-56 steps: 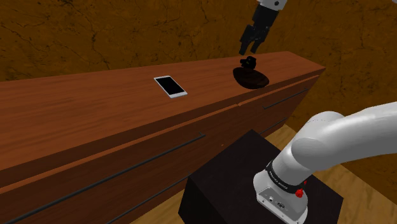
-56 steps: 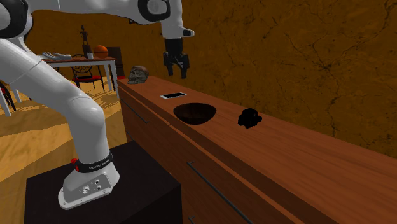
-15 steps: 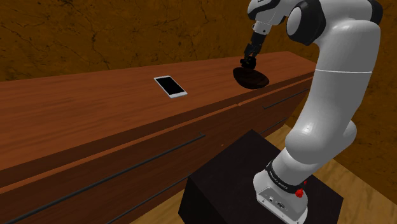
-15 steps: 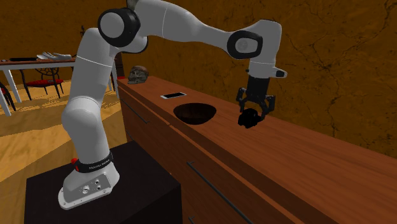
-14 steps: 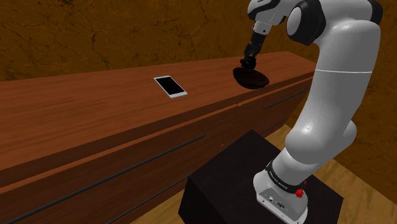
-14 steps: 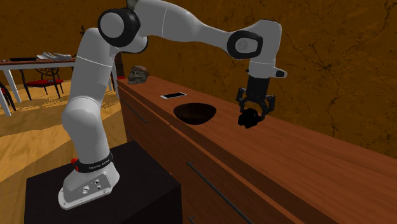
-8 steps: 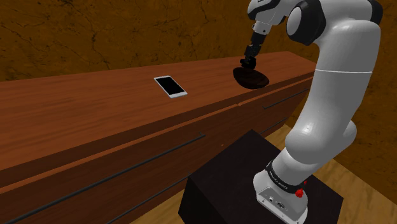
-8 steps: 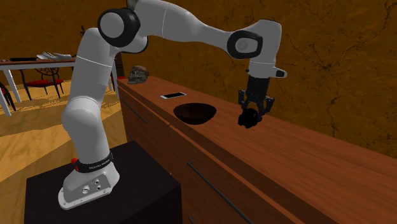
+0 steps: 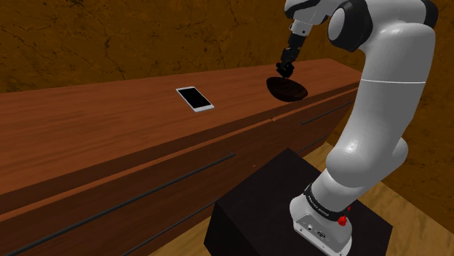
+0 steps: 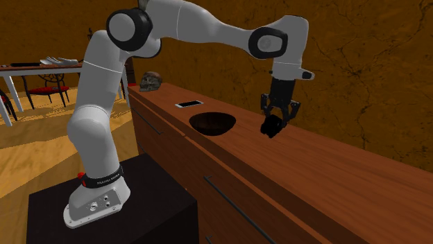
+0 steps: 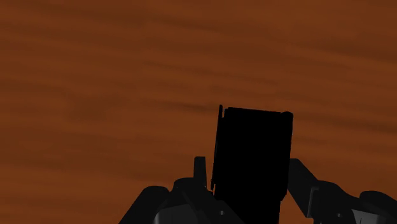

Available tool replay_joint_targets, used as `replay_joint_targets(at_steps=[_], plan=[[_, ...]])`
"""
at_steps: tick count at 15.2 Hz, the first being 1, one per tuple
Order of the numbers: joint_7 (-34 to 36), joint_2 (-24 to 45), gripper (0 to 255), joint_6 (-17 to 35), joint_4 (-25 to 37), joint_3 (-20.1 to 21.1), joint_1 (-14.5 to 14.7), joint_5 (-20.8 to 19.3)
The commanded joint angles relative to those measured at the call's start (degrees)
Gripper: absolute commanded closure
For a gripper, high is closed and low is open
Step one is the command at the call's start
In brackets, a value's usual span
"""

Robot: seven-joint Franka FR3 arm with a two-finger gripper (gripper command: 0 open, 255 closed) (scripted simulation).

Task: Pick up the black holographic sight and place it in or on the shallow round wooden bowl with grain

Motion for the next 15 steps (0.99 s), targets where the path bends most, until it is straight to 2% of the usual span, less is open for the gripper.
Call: replay_joint_targets(at_steps=[1,15], plan=[[0.2,-0.4,255,-1.3,1.0,-0.1,0.0,-0.2],[1.0,0.8,255,-12.7,13.6,-0.3,-1.9,0.1]])
